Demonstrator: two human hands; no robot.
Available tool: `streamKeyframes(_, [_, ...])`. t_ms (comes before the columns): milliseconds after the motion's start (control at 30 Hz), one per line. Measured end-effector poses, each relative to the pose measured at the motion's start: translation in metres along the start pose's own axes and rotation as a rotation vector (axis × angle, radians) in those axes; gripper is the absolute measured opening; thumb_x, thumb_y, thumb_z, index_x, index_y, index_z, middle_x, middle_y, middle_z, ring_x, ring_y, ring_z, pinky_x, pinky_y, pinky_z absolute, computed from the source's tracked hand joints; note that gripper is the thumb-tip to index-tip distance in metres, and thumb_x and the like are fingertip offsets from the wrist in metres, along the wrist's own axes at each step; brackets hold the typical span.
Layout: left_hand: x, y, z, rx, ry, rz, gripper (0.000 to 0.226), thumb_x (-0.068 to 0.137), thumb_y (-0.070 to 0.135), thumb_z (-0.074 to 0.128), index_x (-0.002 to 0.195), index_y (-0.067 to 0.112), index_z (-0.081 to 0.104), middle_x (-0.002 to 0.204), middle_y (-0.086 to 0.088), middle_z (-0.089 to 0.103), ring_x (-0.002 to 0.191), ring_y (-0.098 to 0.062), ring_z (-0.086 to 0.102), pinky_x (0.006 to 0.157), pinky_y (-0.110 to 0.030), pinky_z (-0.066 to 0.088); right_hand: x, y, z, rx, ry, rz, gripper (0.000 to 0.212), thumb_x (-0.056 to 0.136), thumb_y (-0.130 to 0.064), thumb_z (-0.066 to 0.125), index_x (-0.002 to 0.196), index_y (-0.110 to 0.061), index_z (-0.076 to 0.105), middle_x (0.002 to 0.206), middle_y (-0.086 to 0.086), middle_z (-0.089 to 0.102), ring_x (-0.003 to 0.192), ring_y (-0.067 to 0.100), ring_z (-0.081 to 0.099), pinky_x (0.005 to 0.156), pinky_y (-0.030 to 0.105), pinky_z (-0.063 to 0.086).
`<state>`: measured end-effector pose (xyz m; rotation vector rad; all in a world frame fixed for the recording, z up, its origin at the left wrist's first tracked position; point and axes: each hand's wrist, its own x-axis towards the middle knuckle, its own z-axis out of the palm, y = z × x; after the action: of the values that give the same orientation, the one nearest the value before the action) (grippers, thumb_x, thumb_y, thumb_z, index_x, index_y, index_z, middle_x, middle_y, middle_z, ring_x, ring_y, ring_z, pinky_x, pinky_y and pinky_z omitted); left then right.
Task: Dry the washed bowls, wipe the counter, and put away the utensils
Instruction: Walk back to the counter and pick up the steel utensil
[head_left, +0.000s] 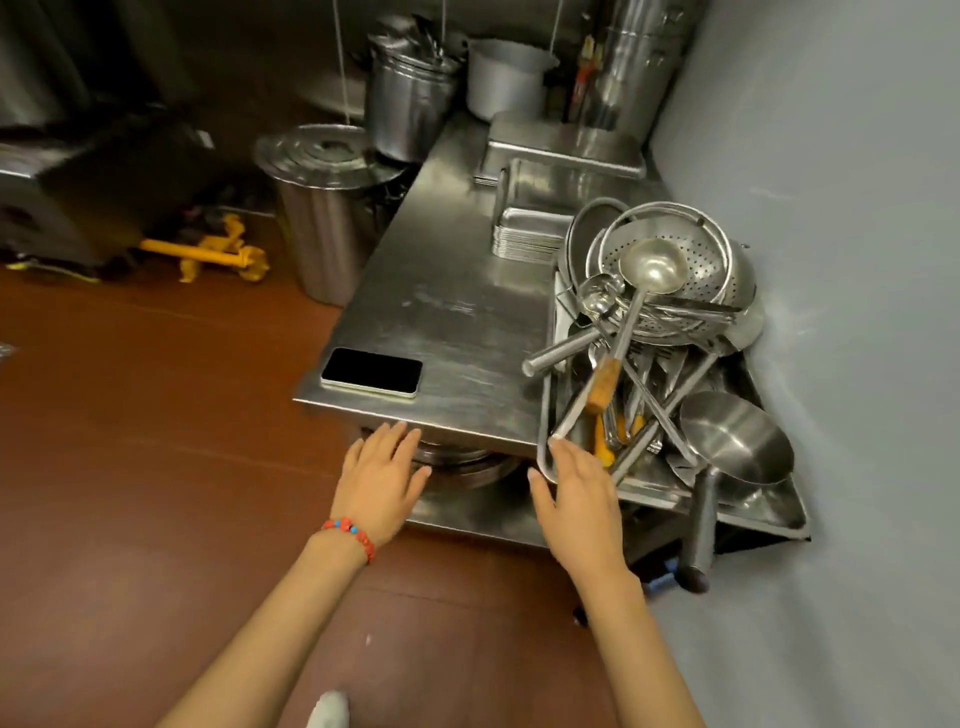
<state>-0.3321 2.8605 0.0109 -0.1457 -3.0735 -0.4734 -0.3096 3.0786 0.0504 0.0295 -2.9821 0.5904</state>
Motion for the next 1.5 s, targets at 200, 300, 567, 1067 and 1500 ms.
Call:
streamKeyframes(200, [-0.054, -0.128, -0.036, 0.083, 0.042, -0.253, 0.053, 0.095, 0.041, 0.034, 0.144, 0.021, 0.026, 0.155, -0.002, 0.021, 0.143, -0.018, 0.014, 0.115, -0.038, 0.014, 0.026, -0.116, 0.056, -0.045, -0.135, -0.262, 0.05, 0.095, -0.041, 0.038, 0.139, -0.018, 0.034, 0.144, 0.0, 0.041, 0.134, 0.016, 0.032, 0.113, 0.031, 0.02])
streamKeyframes(300, [-0.082, -0.205, -0.062, 0.13, 0.073, -0.392, 0.055, 0.096, 0.043, 0.031, 0.145, 0.022, 0.021, 0.156, -0.001, 0.018, 0.144, -0.017, 0.012, 0.115, -0.037, 0.013, 0.041, -0.193, 0.091, -0.039, -0.177, -0.382, 0.05, 0.095, -0.042, 0.037, 0.14, -0.019, 0.034, 0.145, 0.0, 0.039, 0.135, 0.016, 0.032, 0.114, 0.033, 0.019])
streamKeyframes(567, [-0.139, -0.382, -0.139, 0.141, 0.168, -0.654, 0.053, 0.093, 0.038, 0.043, 0.14, 0.015, 0.035, 0.149, -0.008, 0.034, 0.14, -0.023, 0.025, 0.112, -0.04, 0.022, 0.067, -0.377, 0.169, -0.013, -0.24, -0.584, 0.049, 0.096, -0.042, 0.035, 0.141, -0.023, 0.034, 0.149, -0.002, 0.035, 0.139, 0.018, 0.026, 0.115, 0.036, 0.016])
streamKeyframes(1067, [-0.057, -0.645, -0.202, 0.148, 0.192, -0.852, 0.053, 0.094, 0.042, 0.038, 0.141, 0.018, 0.032, 0.149, -0.004, 0.033, 0.141, -0.021, 0.022, 0.114, -0.038, 0.02, 0.216, -0.646, 0.306, 0.029, -0.349, -0.837, 0.048, 0.096, -0.042, 0.036, 0.141, -0.024, 0.034, 0.149, -0.003, 0.034, 0.138, 0.014, 0.025, 0.114, 0.033, 0.017])
streamKeyframes(1500, [-0.007, -0.907, -0.298, 0.156, 0.275, -1.101, 0.054, 0.094, 0.043, 0.037, 0.142, 0.02, 0.029, 0.15, -0.003, 0.031, 0.141, -0.019, 0.021, 0.113, -0.036, 0.019, 0.32, -0.967, 0.438, 0.071, -0.507, -1.193, 0.047, 0.095, -0.041, 0.036, 0.139, -0.024, 0.035, 0.148, -0.004, 0.035, 0.137, 0.013, 0.025, 0.112, 0.032, 0.018])
